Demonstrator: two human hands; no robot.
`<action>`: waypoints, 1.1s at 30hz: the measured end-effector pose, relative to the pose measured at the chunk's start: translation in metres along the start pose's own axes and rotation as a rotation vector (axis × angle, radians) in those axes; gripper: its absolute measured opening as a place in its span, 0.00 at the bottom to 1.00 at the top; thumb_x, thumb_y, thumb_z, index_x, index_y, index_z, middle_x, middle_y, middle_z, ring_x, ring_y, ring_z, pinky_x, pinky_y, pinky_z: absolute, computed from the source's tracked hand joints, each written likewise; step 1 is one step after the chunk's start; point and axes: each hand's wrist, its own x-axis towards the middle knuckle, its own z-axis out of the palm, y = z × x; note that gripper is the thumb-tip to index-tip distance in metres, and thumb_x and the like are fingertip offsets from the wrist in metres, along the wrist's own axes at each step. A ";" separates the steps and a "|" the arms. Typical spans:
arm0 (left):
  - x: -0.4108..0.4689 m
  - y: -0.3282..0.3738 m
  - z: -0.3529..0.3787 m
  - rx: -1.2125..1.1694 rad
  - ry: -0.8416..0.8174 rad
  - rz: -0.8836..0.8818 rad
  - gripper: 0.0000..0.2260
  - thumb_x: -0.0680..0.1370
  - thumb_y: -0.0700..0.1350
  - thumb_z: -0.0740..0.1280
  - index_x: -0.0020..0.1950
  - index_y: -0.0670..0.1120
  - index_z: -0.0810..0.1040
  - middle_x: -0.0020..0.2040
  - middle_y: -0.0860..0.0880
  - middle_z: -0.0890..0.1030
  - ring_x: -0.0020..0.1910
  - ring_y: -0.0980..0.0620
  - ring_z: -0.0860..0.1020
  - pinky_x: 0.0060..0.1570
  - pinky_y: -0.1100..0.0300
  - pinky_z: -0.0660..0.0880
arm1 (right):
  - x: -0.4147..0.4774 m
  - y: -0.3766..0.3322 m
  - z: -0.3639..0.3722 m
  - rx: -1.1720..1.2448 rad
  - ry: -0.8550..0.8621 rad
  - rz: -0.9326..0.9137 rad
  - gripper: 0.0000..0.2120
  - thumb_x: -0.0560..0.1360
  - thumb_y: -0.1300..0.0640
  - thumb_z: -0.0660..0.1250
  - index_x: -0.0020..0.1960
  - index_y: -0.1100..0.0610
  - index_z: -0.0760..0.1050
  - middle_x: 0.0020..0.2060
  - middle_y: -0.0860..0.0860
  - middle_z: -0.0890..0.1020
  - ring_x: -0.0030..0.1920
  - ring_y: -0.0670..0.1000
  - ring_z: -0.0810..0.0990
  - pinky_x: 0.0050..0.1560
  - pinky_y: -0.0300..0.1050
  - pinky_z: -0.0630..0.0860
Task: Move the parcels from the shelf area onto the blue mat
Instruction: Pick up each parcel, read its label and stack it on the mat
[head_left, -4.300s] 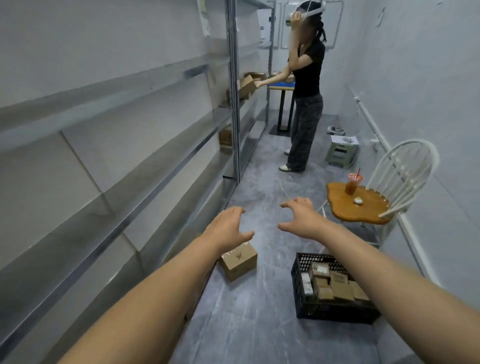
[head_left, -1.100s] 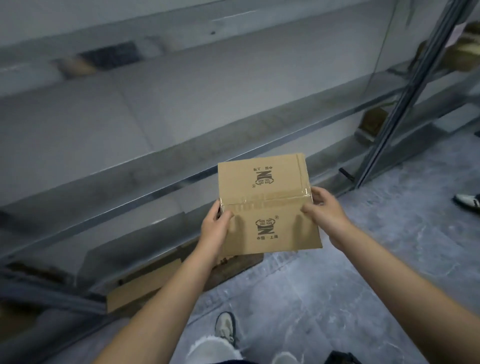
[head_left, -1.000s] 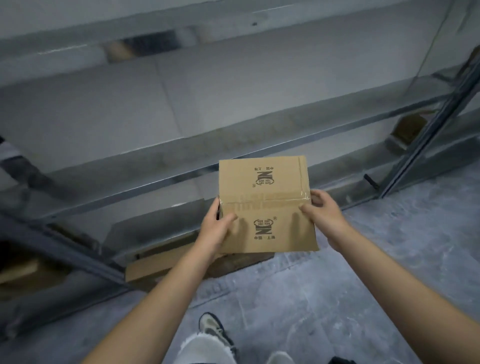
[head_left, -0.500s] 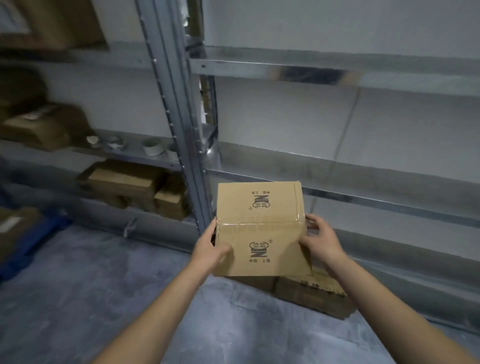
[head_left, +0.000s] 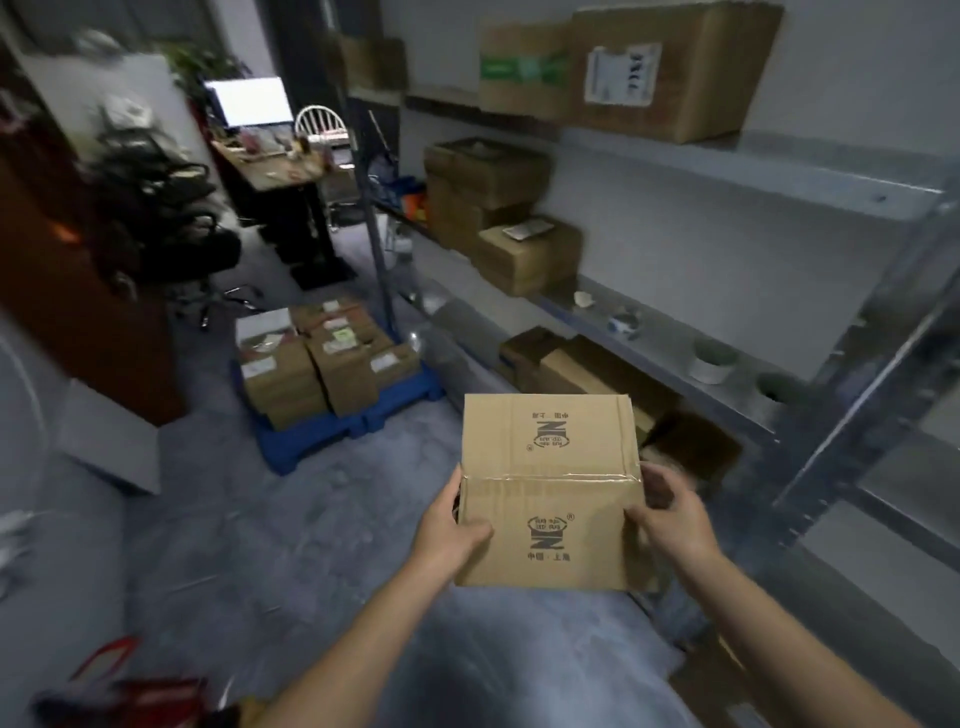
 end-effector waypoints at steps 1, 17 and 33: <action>0.008 -0.003 -0.017 -0.007 0.030 -0.012 0.39 0.71 0.35 0.70 0.75 0.63 0.61 0.52 0.65 0.76 0.55 0.60 0.75 0.52 0.62 0.73 | 0.013 -0.008 0.020 0.003 -0.034 0.003 0.25 0.72 0.64 0.72 0.67 0.54 0.72 0.62 0.55 0.77 0.56 0.53 0.78 0.41 0.39 0.74; 0.257 0.016 -0.164 -0.069 0.309 -0.166 0.39 0.72 0.35 0.71 0.78 0.57 0.59 0.49 0.64 0.75 0.47 0.65 0.74 0.42 0.70 0.72 | 0.294 -0.120 0.242 -0.114 -0.368 -0.089 0.22 0.74 0.64 0.69 0.65 0.48 0.72 0.63 0.51 0.72 0.60 0.51 0.74 0.62 0.56 0.75; 0.552 0.044 -0.287 -0.270 0.337 -0.108 0.26 0.77 0.33 0.64 0.72 0.54 0.71 0.58 0.60 0.80 0.57 0.62 0.78 0.43 0.75 0.73 | 0.560 -0.232 0.421 -0.245 -0.419 -0.123 0.21 0.75 0.61 0.70 0.66 0.52 0.72 0.63 0.54 0.74 0.60 0.52 0.75 0.63 0.55 0.73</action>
